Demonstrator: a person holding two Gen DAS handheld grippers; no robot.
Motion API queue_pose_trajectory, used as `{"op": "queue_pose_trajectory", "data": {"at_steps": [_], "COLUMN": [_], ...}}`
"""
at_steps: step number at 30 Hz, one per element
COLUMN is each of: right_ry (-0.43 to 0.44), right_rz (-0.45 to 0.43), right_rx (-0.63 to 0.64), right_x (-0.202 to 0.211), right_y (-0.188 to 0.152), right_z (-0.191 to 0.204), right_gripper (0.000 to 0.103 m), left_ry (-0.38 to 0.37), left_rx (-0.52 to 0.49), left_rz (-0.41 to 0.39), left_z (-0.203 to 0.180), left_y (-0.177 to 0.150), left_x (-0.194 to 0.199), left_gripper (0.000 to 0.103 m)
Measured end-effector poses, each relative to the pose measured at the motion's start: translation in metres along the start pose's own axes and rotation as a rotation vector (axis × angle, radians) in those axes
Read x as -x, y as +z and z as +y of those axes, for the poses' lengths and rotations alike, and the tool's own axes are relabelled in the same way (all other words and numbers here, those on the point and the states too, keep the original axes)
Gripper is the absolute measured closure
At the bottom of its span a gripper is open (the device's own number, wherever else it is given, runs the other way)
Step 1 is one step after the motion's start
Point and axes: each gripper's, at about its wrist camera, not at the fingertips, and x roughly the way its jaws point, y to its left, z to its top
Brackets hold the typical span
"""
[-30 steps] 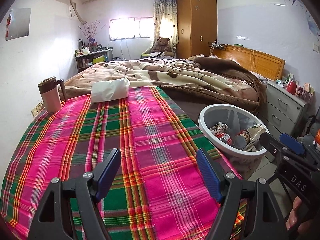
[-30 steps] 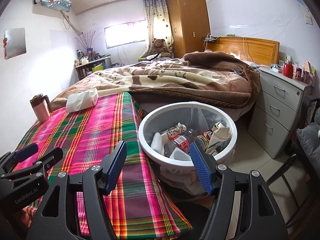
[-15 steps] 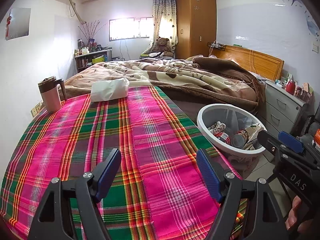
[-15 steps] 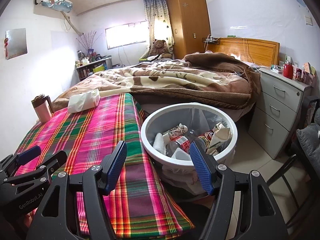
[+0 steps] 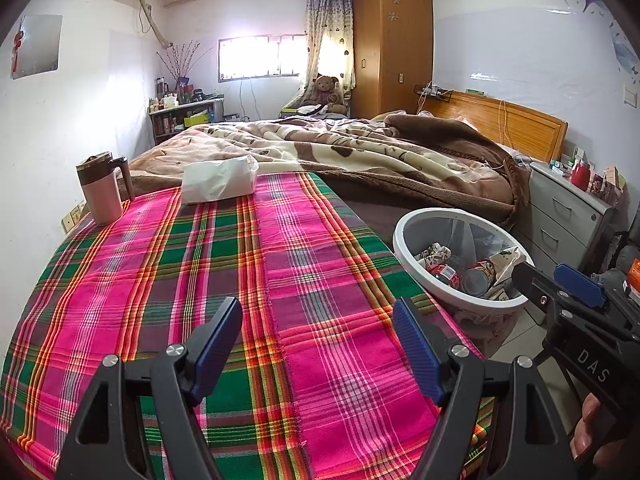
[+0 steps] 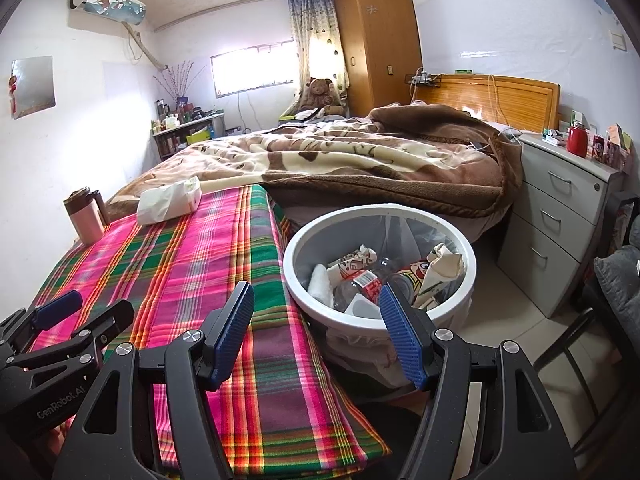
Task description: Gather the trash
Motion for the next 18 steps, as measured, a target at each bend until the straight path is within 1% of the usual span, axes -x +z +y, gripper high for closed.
{"op": "queue_pose_trajectory", "data": {"at_steps": [18], "right_ry": [0.002], "right_rz": [0.004], "right_rx": [0.004], "right_x": [-0.0011], "right_y": [-0.0003], "right_z": [0.0011], "right_gripper": [0.036], "left_ry": [0.0], "left_rx": [0.004], "left_rz": [-0.003], "left_z": [-0.0005], "left_y": [-0.0009], "left_x": [0.0007], "left_gripper": [0.024]}}
